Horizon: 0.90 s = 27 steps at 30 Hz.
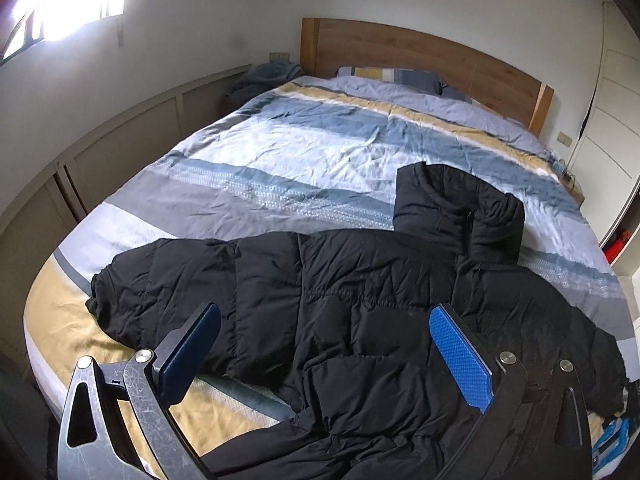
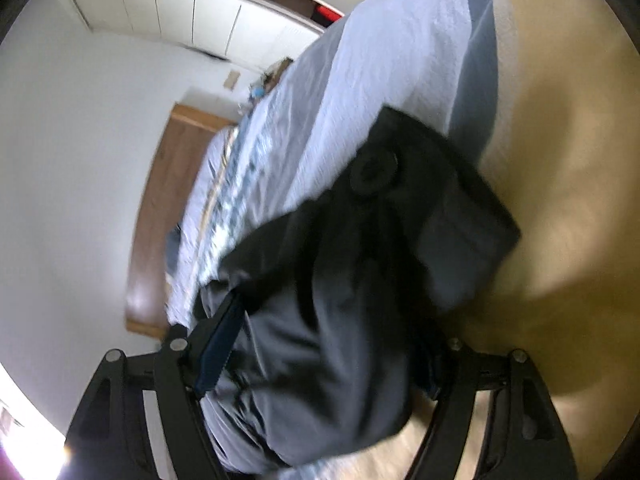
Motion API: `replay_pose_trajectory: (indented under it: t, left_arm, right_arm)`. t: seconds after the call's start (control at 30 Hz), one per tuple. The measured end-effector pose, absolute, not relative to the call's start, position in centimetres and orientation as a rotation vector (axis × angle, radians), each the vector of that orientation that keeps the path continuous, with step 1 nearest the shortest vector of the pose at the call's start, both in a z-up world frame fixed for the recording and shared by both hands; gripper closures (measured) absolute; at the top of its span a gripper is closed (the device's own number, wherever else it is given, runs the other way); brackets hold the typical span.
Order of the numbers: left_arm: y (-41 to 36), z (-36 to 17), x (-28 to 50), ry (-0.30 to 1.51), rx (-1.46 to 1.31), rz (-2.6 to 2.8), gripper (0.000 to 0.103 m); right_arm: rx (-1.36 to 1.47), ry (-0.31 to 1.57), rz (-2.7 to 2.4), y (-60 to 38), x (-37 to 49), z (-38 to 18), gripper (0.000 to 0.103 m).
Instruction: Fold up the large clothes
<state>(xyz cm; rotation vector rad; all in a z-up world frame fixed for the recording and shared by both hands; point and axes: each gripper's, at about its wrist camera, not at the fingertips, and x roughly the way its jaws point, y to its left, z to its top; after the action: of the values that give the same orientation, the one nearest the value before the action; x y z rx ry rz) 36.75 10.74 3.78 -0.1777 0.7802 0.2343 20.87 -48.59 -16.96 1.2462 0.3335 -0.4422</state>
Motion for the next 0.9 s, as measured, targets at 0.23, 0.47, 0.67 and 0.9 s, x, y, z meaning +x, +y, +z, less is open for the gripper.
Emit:
replay_pose_trajectory:
  t: [0.23, 0.47, 0.67, 0.9]
  left_arm:
    - [10.7, 4.0, 36.1, 0.773, -0.171, 0.221, 0.001]
    - [12.2, 5.4, 34.0, 0.731, -0.210, 0.222, 0.001]
    - [14.1, 6.6, 31.4, 0.709, -0.227, 0.224, 0.001]
    - [15.7, 6.2, 28.0, 0.727, -0.230, 0.203, 0.001]
  right_arm:
    - [1.172, 0.294, -0.389, -48.7, 22.0, -13.3, 0.089]
    - [1.011, 0.263, -0.238, -45.9, 23.7, -5.7, 0.091]
    - [0.838, 0.258, -0.044, -39.4, 27.4, 3.1, 0.092]
    - [0.639, 0.370, 0.137, -28.6, 31.9, 7.8, 0.091]
